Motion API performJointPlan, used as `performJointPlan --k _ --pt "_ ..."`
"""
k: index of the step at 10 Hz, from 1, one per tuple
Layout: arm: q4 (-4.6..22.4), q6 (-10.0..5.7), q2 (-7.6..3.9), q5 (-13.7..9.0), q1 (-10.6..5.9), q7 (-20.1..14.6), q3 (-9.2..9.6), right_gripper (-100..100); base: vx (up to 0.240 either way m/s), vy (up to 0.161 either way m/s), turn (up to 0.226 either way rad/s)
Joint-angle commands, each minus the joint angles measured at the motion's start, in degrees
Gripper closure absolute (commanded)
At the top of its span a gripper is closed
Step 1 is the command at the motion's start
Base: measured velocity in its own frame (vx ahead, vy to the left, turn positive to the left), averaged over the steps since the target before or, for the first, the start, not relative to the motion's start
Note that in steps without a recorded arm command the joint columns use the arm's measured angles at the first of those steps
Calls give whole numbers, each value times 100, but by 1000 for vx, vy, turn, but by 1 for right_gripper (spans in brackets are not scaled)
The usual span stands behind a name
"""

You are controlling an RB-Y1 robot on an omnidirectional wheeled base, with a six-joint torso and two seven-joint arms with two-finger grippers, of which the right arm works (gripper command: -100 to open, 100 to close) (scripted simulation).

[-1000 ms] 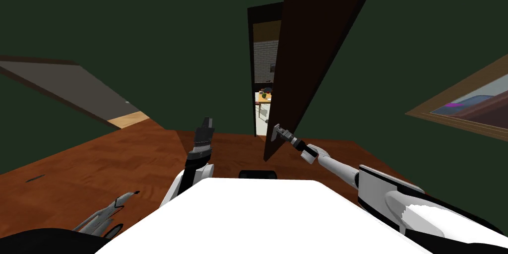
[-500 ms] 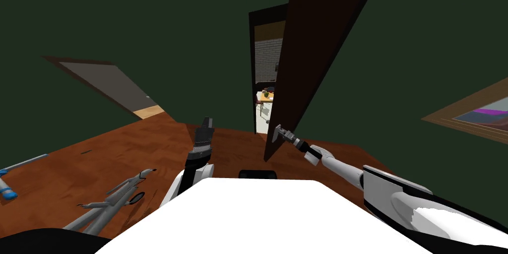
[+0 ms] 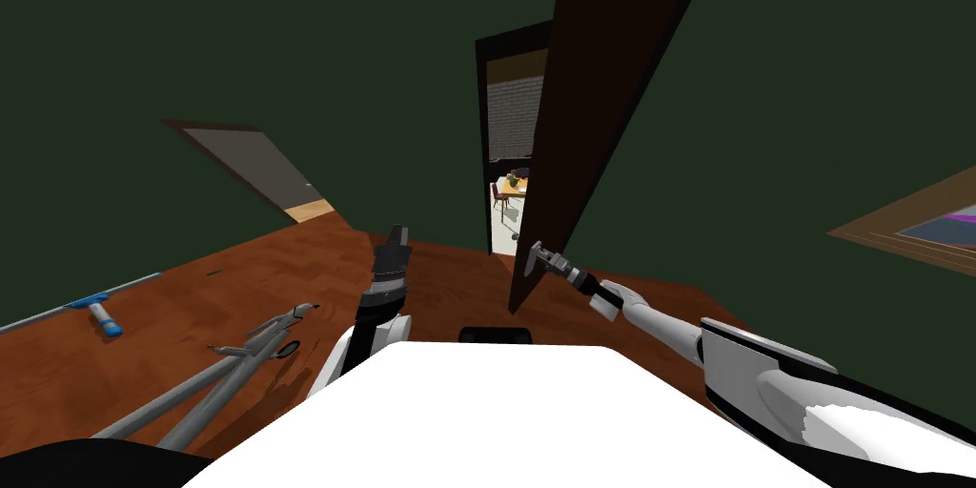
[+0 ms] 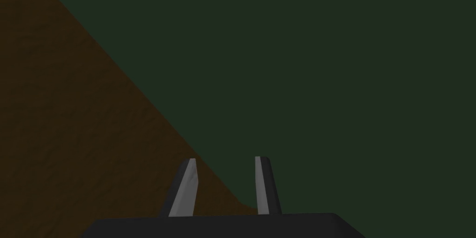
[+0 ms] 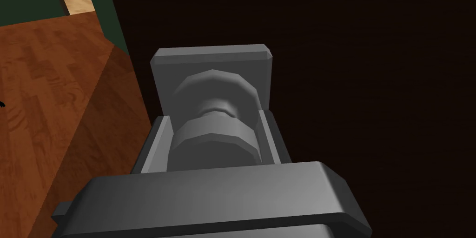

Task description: Pull the door open

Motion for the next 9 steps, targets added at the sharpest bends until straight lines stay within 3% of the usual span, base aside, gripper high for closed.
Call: performJointPlan --k 1,9 --pt "42 -68 -2 17 -22 -30 21 100 -109 -172 137" --pt "352 -467 -18 134 -126 -221 187 100 -140 -166 134"
